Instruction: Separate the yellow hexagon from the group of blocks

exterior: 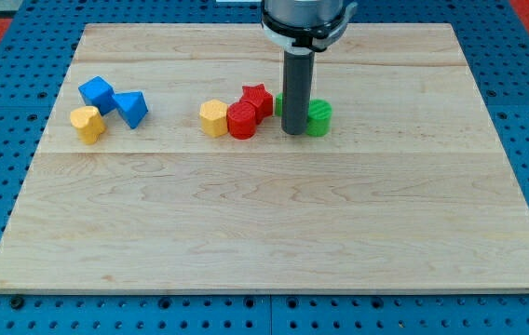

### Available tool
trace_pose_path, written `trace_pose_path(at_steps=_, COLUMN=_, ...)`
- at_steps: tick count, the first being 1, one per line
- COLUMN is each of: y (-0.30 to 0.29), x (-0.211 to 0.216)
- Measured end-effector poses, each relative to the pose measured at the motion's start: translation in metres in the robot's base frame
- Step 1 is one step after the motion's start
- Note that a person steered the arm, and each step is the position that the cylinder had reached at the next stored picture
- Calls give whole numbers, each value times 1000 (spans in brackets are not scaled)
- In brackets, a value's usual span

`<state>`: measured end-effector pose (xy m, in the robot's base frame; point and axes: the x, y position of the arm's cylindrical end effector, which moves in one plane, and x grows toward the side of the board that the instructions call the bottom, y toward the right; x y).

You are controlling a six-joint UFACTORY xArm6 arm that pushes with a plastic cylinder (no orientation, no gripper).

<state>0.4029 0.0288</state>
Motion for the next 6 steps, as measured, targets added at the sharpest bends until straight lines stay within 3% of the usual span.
trace_pose_path(at_steps=1, y=-16, x=8)
trace_pose_path(at_steps=2, y=-39, x=51)
trace_pose_path(at_steps=3, y=-81, x=35)
trace_pose_path(at_steps=4, y=-86, x=-2)
trace_pose_path(at_steps=6, y=-15, x=-19)
